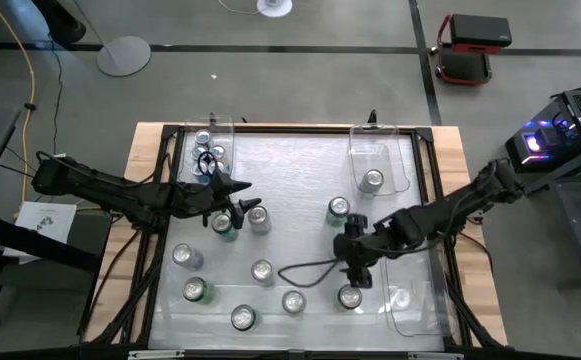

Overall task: Sort soda cans
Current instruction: Put the blue-white soda can into the top right transparent bin

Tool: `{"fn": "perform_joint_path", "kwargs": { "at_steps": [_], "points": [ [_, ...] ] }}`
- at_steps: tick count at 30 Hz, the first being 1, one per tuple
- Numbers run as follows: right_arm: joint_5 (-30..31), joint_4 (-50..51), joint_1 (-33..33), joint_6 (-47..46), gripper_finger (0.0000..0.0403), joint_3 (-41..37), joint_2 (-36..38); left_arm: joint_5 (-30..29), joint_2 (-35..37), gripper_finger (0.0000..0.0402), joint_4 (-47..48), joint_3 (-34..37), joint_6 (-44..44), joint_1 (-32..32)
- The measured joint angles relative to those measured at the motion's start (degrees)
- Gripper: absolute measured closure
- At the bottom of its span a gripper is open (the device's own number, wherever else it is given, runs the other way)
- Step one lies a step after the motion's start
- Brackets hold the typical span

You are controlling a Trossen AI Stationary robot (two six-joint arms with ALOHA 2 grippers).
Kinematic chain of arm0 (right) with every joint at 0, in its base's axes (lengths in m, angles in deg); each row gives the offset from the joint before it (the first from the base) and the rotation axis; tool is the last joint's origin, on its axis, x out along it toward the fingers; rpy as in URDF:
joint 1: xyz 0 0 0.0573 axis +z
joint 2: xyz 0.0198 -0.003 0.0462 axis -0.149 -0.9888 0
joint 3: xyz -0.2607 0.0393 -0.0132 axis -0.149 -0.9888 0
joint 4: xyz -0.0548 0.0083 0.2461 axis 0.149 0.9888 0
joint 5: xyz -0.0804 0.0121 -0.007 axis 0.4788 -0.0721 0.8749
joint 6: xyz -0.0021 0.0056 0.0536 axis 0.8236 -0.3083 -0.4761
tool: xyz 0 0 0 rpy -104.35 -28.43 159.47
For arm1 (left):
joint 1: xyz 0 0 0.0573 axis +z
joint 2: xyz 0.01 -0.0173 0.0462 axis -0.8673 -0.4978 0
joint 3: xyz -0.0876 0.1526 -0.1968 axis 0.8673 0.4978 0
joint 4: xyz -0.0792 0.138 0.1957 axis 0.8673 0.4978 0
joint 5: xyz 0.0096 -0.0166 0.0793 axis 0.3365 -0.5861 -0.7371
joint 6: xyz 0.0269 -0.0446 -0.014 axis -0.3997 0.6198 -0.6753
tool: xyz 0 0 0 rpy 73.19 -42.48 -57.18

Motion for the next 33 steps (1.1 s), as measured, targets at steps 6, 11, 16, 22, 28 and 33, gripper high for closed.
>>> {"fn": "perform_joint_path", "kwargs": {
  "at_steps": [6, 11, 16, 22, 28, 33],
  "points": [
    [-0.4, -1.4, 0.5, -2.7, 0.0066, -1.1, 0.0, 0.0, 0.0, 0.0122, 0.0, 0.0, -0.1, 0.0],
    [0.5, -0.8, 1.3, -0.3, 0.0138, -1.1, -0.1, 0.0, 0.0, 0.0122, 0.4, 0.0, -0.1, 0.0],
    [1.6, 0.6, 0.7, -0.2, 0.0223, -1.1, -1.9, 0.0, 0.0, 0.0122, 0.5, 0.0, -0.1, 0.0],
    [4.3, 1.0, -0.4, 0.3, 0.0323, -1.1, -5.4, 0.0, 0.0, 0.0122, 1.1, 0.0, -0.1, 0.0],
    [6.2, 2.5, -0.3, 1.8, 0.0387, -0.9, -6.4, 0.0, 0.0, 0.0122, 1.3, 0.0, -0.1, 0.0],
    [5.5, 4.5, 0.0, 5.5, 0.0398, -0.8, -6.3, 0.0, 0.0, 0.0122, 1.3, 0.0, -0.1, 0.0]
  ]
}}
